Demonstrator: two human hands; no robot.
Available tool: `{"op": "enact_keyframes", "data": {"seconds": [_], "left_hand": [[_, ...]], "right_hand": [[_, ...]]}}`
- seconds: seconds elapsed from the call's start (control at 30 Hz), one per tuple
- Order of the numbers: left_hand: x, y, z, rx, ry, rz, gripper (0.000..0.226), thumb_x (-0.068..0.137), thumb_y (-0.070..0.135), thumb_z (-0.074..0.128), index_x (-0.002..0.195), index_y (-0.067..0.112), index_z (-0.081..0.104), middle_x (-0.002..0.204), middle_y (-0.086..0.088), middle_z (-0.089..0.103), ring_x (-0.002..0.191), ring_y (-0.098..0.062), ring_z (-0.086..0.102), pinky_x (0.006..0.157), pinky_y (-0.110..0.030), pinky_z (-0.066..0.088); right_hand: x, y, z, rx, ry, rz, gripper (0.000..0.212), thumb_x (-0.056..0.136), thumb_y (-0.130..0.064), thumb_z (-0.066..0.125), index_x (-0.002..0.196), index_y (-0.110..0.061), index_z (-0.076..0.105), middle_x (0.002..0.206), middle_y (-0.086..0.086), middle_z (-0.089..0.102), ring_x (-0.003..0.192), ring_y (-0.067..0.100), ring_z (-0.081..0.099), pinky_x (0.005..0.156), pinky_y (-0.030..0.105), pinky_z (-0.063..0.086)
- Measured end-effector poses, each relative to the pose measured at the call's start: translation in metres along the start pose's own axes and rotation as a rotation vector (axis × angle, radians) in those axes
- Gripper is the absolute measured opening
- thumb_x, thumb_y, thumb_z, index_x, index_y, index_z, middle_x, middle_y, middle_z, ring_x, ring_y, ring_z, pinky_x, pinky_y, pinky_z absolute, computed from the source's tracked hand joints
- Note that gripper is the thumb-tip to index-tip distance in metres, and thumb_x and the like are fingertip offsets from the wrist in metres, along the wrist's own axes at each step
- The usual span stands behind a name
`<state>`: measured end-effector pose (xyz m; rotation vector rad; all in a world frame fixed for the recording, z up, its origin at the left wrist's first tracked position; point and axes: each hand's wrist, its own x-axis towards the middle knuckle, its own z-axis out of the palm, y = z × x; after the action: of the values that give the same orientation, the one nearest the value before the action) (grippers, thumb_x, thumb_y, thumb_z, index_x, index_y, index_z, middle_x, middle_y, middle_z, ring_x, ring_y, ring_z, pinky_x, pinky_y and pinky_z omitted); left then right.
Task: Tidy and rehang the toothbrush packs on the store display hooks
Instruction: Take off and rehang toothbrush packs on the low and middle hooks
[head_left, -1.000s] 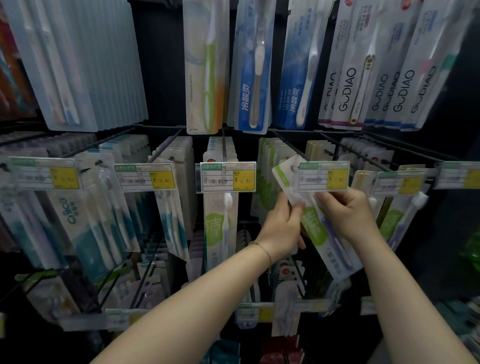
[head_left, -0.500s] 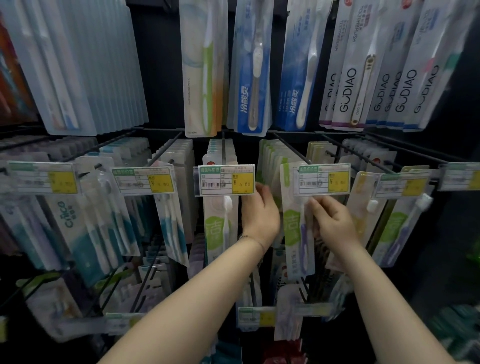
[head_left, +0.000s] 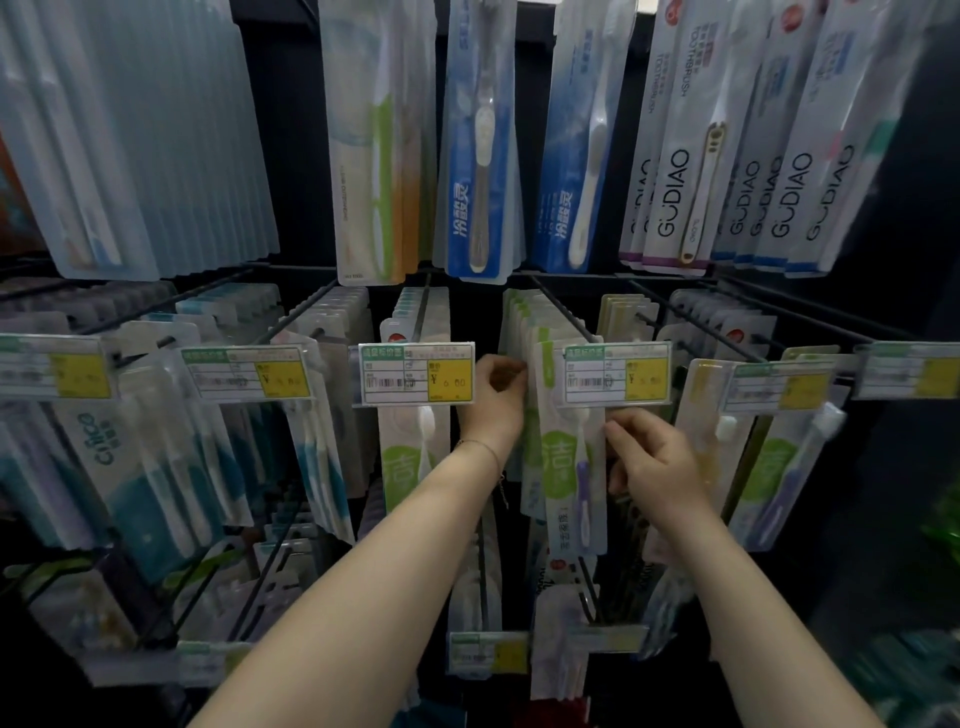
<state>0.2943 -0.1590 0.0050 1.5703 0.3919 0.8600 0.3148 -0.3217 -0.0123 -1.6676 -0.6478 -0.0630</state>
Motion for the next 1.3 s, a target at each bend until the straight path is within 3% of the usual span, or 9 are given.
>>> {"op": "enact_keyframes", "data": {"seconds": [0.17,0.27,0.4,0.7,0.9,1.03,1.13,1.2,1.3], "left_hand": [[0.002,0.002,0.001,-0.002,-0.001,0.021,0.009,0.091,0.011,0.06,0.099,0.011,0.057,0.089,0.002,0.059,0.08,-0.008,0.055,0.077,-0.027,0.048],[0.0,0.003,0.001,0.025,-0.048,0.072,0.009,0.092,0.011,0.06,0.099,0.006,0.063,0.095,-0.005,0.067,0.086,-0.013,0.06,0.08,-0.026,0.05],[-0.005,0.006,0.001,0.061,-0.007,0.129,0.011,0.095,0.014,0.055,0.096,0.004,0.06,0.094,-0.01,0.065,0.081,-0.013,0.057,0.069,-0.019,0.046],[-0.011,0.013,0.005,0.152,0.016,0.105,0.015,0.097,0.017,0.049,0.097,0.002,0.053,0.094,-0.01,0.064,0.076,-0.013,0.054,0.063,-0.023,0.043],[-0.039,0.022,-0.004,0.345,0.02,0.214,0.006,0.095,0.012,0.048,0.097,0.008,0.044,0.098,-0.007,0.058,0.08,-0.016,0.054,0.067,-0.028,0.043],[-0.062,0.021,-0.02,0.486,0.084,0.338,0.005,0.099,0.01,0.039,0.096,0.007,0.038,0.082,-0.01,0.05,0.066,-0.02,0.047,0.056,-0.03,0.034],[-0.073,0.018,-0.038,0.608,0.107,0.366,0.013,0.101,0.016,0.038,0.103,0.005,0.044,0.086,-0.012,0.055,0.07,-0.026,0.054,0.056,-0.032,0.037],[-0.082,0.016,-0.051,0.628,0.097,0.405,0.013,0.101,0.019,0.038,0.097,0.008,0.044,0.085,-0.008,0.055,0.07,-0.025,0.054,0.056,-0.034,0.041],[-0.092,0.009,-0.067,0.578,0.034,0.466,0.01,0.101,0.017,0.04,0.091,0.014,0.038,0.076,0.004,0.047,0.063,-0.011,0.047,0.054,-0.029,0.035]], "right_hand": [[0.001,0.005,-0.001,0.019,-0.03,0.012,0.02,0.098,-0.012,0.048,0.086,-0.014,0.063,0.066,0.003,0.062,0.045,0.011,0.051,0.043,0.024,0.044],[0.0,0.005,-0.001,0.02,-0.028,0.01,0.021,0.098,-0.012,0.048,0.084,-0.016,0.063,0.065,0.004,0.061,0.045,0.011,0.052,0.043,0.022,0.044],[0.0,0.007,0.002,-0.023,-0.02,0.009,0.02,0.098,-0.015,0.047,0.084,-0.015,0.061,0.066,0.006,0.061,0.047,0.013,0.053,0.046,0.023,0.044],[0.001,0.009,0.009,-0.086,0.008,0.001,0.022,0.099,-0.017,0.046,0.079,-0.014,0.055,0.063,0.006,0.055,0.047,0.01,0.052,0.047,0.021,0.044],[0.001,0.012,0.009,-0.112,0.078,-0.024,0.023,0.099,-0.019,0.046,0.078,-0.016,0.055,0.069,0.007,0.057,0.064,0.021,0.054,0.062,0.033,0.045],[-0.002,0.012,0.012,-0.117,0.115,-0.034,0.021,0.098,-0.02,0.047,0.079,-0.021,0.054,0.073,0.005,0.059,0.068,0.021,0.056,0.062,0.029,0.045],[-0.009,0.007,0.018,-0.113,0.216,-0.049,0.005,0.096,-0.018,0.053,0.091,-0.019,0.052,0.081,-0.004,0.057,0.074,0.013,0.056,0.061,0.021,0.042],[-0.018,0.003,0.023,-0.097,0.269,-0.105,0.006,0.094,-0.017,0.055,0.096,-0.018,0.049,0.083,-0.005,0.055,0.073,0.007,0.054,0.059,0.018,0.04],[-0.029,-0.001,0.035,-0.045,0.172,-0.312,0.011,0.091,-0.014,0.06,0.095,-0.018,0.051,0.081,-0.004,0.056,0.069,0.004,0.054,0.061,0.017,0.045]]}}
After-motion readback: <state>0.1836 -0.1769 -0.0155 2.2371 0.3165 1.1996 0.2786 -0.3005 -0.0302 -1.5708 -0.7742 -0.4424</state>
